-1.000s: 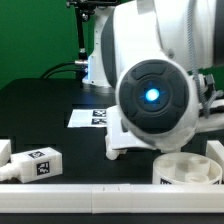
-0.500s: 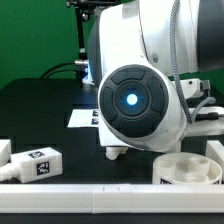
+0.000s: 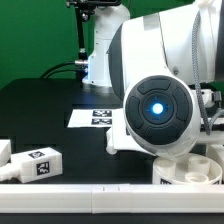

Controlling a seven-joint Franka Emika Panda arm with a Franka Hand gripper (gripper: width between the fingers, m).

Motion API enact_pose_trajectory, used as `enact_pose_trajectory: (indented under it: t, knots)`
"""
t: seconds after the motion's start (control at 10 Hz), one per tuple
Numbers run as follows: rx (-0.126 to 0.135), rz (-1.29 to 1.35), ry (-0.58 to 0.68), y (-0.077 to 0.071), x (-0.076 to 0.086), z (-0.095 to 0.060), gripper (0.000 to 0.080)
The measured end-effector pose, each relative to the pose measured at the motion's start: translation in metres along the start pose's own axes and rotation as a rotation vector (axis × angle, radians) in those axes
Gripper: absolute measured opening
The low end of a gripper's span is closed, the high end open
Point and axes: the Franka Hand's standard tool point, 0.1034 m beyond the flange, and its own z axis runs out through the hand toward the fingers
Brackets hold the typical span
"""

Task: Assemble stool

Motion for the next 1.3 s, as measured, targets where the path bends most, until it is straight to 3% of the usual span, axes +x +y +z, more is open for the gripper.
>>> enact_pose_trajectory:
  t: [0.1, 0.2, 0.3, 0.4, 0.5, 0.6, 0.9, 1.0, 1.3]
  knots:
    - [0.001, 0.0, 0.0, 0.0, 0.0, 0.0, 0.0649]
    - [0.001, 0.0, -0.001, 0.0, 0.0, 0.0, 0.0503]
    - [0.001, 0.0, -0.001, 0.0, 0.0, 0.0, 0.0503]
    - [0.0, 0.0, -0.002, 0.0, 0.0, 0.0, 0.0363]
    - [0.0, -0.002, -0.002, 0.0, -0.001, 0.0, 0.0334]
    - [0.0, -0.014, 0.01, -0.001, -0.004, -0.007, 0.0334]
    - [0.007, -0.04, 0.059, -0.007, -0.042, -0.05, 0.0334]
    - [0.01, -0.044, 0.157, -0.012, -0.043, -0.061, 0.0334]
    - [0.011, -0.043, 0.37, -0.012, -0.038, -0.067, 0.0335]
